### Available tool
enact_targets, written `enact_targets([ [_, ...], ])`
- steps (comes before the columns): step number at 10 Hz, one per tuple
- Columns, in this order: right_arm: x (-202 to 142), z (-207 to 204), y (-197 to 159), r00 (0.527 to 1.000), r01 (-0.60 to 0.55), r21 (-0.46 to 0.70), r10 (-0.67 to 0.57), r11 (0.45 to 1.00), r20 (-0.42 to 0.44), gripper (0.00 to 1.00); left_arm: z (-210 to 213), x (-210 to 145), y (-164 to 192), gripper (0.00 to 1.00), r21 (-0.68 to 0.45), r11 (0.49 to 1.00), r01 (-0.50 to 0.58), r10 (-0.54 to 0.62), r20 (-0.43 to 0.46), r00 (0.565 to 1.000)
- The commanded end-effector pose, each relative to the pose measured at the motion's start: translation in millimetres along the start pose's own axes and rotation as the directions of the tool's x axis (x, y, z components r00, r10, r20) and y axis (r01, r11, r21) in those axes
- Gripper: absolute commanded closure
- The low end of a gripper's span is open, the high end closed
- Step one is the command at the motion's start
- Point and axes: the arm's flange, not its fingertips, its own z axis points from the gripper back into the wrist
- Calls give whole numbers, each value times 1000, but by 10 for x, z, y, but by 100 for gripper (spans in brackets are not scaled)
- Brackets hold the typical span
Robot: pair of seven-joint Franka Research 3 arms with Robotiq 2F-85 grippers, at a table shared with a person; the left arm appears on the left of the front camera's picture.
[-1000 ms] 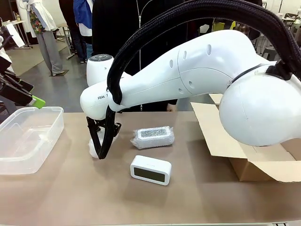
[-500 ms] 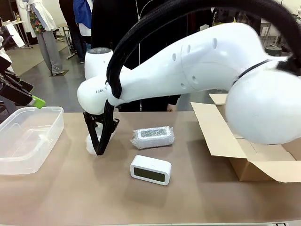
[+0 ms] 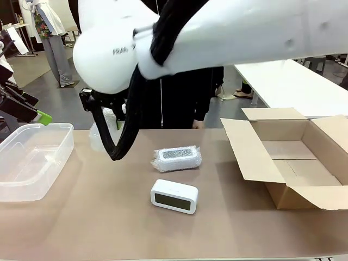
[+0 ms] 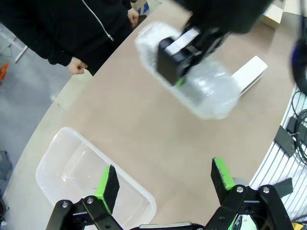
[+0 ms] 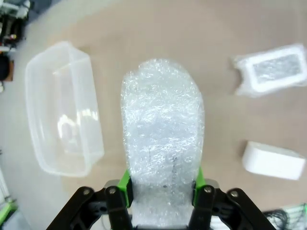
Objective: Separate and place wrapped and unwrapped clocks.
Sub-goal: Pick up the Digital clock indicated by the person, then if the picked Digital clock is wrapped, place it in the Package Box ; if not, place it in the Organizing box.
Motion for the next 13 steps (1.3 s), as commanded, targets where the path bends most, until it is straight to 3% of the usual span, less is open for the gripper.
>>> enact_targets([
  [1, -88, 175, -369, 995, -102, -49, 100, 994, -28, 90, -1, -4, 6, 0, -5, 1000, -1, 1, 3, 1000],
  [4, -300, 615, -637, 984, -170, -81, 174, 982, 42, 90, -1, -4, 6, 0, -5, 1000, -1, 1, 3, 1000],
  [5, -168, 458, -612, 985, -158, -153, 167, 975, 48, 90, -1, -4, 6, 0, -5, 1000, -1, 1, 3, 1000],
  [6, -271, 541, -452, 989, -142, -87, 144, 986, 22, 90, -1, -4, 6, 0, -5, 1000, -1, 1, 3, 1000],
  [13, -271, 541, -452, 989, -142, -87, 144, 986, 22, 90, -1, -4, 6, 0, -5, 1000, -1, 1, 3, 1000],
])
